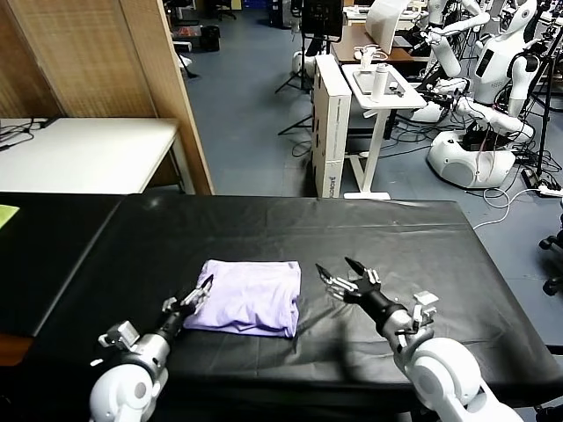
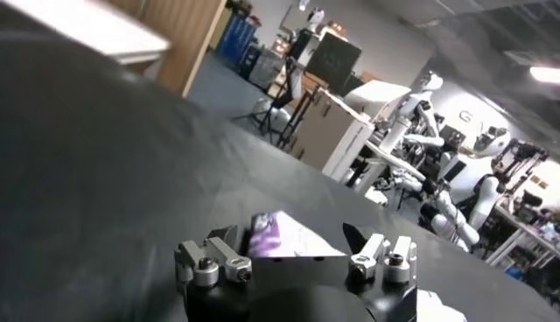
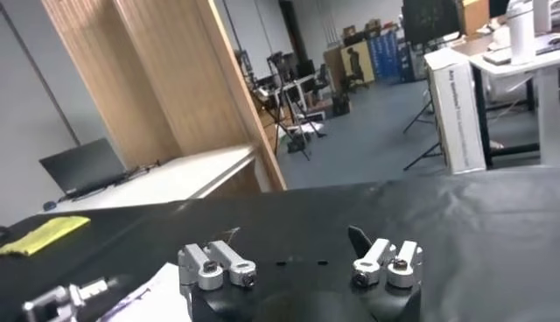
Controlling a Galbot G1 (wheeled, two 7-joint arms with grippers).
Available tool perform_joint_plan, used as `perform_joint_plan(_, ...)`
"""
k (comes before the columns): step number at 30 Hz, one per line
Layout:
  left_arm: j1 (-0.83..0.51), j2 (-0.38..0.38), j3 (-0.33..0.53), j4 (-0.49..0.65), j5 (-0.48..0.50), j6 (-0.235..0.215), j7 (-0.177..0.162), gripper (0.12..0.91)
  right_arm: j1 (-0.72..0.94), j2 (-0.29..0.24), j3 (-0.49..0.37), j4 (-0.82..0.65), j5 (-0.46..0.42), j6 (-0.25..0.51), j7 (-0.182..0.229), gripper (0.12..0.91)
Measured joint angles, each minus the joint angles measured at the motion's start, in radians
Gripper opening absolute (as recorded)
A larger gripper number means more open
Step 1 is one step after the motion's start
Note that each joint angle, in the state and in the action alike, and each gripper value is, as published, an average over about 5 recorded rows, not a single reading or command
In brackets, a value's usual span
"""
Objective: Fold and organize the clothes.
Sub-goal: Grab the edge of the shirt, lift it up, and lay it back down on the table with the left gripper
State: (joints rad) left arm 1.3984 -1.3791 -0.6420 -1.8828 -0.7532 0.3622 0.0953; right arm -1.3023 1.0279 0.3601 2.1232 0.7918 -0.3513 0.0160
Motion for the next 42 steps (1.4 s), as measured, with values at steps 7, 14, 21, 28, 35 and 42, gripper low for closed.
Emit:
perform_joint_plan(7,0.001,-0.006,0.004,0.02,-0.024,0.005,0.005,0.828,-0.022,-0.001,0.013,0.016,-0.005,0.0,0.0,0.907)
perform_joint_plan(14,0.001,-0.013,0.011,0.021,-0.036,0.01,0.005,0.427,-0.039,0.001,0.015,0.02,-0.018,0.003,0.0,0.907)
perform_joint_plan(21,0.003,-0.006,0.014,0.001,-0.04,0.016,-0.012,0.178,-0.049,0.004,0.012,0.022,-0.03,0.007,0.001,0.907)
perform_joint_plan(28,0.018,0.06,-0.01,-0.045,0.071,-0.012,-0.04,0.177,-0.053,0.01,0.012,0.013,-0.033,0.011,0.005,0.907)
perform_joint_plan(35,0.041,0.214,-0.082,-0.09,0.096,-0.018,-0.047,0.177,-0.042,0.028,-0.004,-0.005,-0.034,0.023,0.01,0.907)
perform_joint_plan(42,0.081,0.402,-0.206,-0.109,0.055,-0.025,-0.045,0.177,-0.032,0.04,-0.018,-0.023,-0.028,0.03,0.011,0.907)
